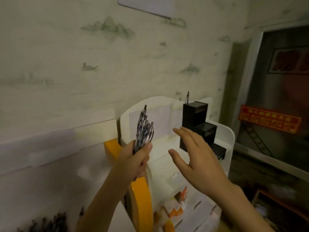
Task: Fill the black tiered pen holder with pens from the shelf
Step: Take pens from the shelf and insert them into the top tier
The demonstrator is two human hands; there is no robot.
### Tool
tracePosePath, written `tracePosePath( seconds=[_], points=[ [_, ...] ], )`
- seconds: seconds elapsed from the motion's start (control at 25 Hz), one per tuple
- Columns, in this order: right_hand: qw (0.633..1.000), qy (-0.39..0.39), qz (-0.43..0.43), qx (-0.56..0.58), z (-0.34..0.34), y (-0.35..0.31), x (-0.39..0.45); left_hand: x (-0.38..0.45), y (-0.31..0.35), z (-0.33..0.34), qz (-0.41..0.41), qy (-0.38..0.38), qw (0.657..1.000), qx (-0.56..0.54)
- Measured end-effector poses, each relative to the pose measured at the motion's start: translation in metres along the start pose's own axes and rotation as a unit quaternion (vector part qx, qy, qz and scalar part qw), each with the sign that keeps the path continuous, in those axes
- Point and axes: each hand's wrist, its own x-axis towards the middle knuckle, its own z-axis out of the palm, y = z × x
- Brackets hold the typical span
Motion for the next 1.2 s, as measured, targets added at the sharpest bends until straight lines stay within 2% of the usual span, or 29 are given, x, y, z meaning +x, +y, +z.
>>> tracePosePath(
  seconds=[0.24, 0.48, 0.76, 1.04, 1.12, 1.2],
  points=[
    [1.0, -0.008, 0.029, -0.006, -0.054, 0.129, 0.012, 0.059, -0.012, 0.138, -0.023, -0.038, 0.998, -0.037],
    [0.998, -0.029, 0.025, 0.04, -0.061, 0.21, 0.035, 0.113, -0.025, 0.208, -0.029, -0.065, 0.997, -0.033],
    [0.996, -0.047, 0.015, 0.072, -0.016, 0.294, 0.092, 0.204, -0.074, 0.239, -0.013, -0.068, 0.997, -0.038],
    [0.993, -0.039, -0.015, 0.115, 0.04, 0.367, 0.198, 0.33, -0.094, 0.234, -0.009, -0.012, 1.0, -0.024],
    [0.983, -0.028, -0.008, 0.179, 0.054, 0.382, 0.221, 0.356, -0.1, 0.235, -0.01, 0.003, 1.0, -0.022],
    [0.955, -0.01, 0.009, 0.295, 0.066, 0.393, 0.241, 0.375, -0.106, 0.239, -0.017, 0.007, 1.0, -0.014]
  ],
)
